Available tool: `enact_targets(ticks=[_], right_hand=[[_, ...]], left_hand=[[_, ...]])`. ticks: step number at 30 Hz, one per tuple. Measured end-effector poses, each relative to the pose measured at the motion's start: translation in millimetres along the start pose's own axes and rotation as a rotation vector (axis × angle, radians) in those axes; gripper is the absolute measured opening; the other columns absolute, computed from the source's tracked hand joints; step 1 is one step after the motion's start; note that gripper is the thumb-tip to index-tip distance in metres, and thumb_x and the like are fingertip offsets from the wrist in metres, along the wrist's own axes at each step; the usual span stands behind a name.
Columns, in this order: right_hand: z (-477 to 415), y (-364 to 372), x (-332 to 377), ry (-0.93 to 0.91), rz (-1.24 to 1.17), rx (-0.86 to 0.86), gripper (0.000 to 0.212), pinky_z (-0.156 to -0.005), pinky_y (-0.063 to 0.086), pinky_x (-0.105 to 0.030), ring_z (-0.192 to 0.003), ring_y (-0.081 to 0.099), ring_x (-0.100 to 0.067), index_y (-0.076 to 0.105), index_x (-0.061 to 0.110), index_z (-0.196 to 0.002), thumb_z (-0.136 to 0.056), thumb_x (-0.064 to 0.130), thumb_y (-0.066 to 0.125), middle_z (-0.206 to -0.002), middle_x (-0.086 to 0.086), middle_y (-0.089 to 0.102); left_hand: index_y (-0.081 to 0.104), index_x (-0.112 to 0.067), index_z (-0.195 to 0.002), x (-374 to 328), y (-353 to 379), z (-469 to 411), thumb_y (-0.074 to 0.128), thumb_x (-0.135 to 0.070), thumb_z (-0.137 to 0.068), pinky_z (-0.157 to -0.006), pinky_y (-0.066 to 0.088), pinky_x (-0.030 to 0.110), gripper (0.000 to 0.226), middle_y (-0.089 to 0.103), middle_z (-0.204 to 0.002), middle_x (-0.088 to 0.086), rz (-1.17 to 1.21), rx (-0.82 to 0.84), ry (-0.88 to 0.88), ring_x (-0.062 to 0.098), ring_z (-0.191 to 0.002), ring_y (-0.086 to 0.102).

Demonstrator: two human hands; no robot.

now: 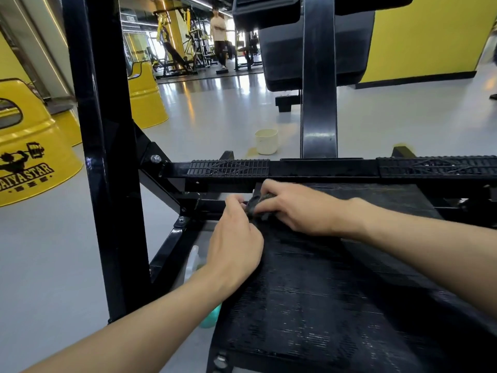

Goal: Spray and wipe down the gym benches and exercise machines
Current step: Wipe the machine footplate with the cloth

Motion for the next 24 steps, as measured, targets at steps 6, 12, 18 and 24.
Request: enact_targets(ticks=[6, 12, 18, 24], right_hand=[[-8, 1, 7, 0.218, -0.017, -0.029, 0.040, -0.087, 0.049, -0.044, -0.096, 0.061, -0.037, 0.064, 0.026, -0.125, -0.094, 0.009, 0.046, -0.115, -0.007, 0.050], [19, -6, 12, 0.076, -0.091, 0.030, 0.045, -0.090, 0.048, -0.035, -0.101, 0.060, -0.019, 0.064, 0.027, -0.126, -0.089, 0.004, 0.052, -0.116, 0.003, 0.052], [13, 1, 2, 0.236, 0.008, -0.067, 0.041, -0.086, 0.050, -0.042, -0.096, 0.061, -0.033, 0.063, 0.025, -0.126, -0.092, 0.008, 0.048, -0.116, -0.006, 0.050], [36, -8, 3, 0.129, -0.064, -0.004, 0.051, -0.092, 0.048, -0.034, -0.103, 0.060, -0.022, 0.065, 0.028, -0.127, -0.087, 0.000, 0.052, -0.120, 0.000, 0.053]], left_hand=[[0.031, -0.026, -0.113, -1, -1, 2, 0.039, -0.001, -0.090, -0.099, 0.045, 0.044, 0.035, 0.054, -0.124, -0.004, 0.000, 0.007, -0.002, 0.021, -0.116, 0.056], [0.036, -0.028, -0.109, 0, 0, -1, 0.040, 0.002, -0.089, -0.093, 0.043, 0.034, 0.036, 0.050, -0.112, -0.010, 0.021, -0.005, 0.032, 0.019, -0.112, 0.055], [0.047, -0.017, -0.119, -1, 2, 0, 0.041, 0.003, -0.086, -0.095, 0.043, 0.038, 0.039, 0.053, -0.121, -0.001, -0.074, 0.008, 0.129, 0.019, -0.116, 0.048], [0.049, -0.015, -0.123, -1, 2, -1, 0.040, 0.005, -0.087, -0.097, 0.040, 0.030, 0.041, 0.055, -0.124, 0.000, -0.100, 0.028, 0.157, 0.018, -0.119, 0.047]])
Point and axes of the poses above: each hand's wrist, its own z-axis away from the middle knuckle, its own y-axis out of the palm, x = y × z, the point moved 1 cm from there along -z, towards the middle knuckle
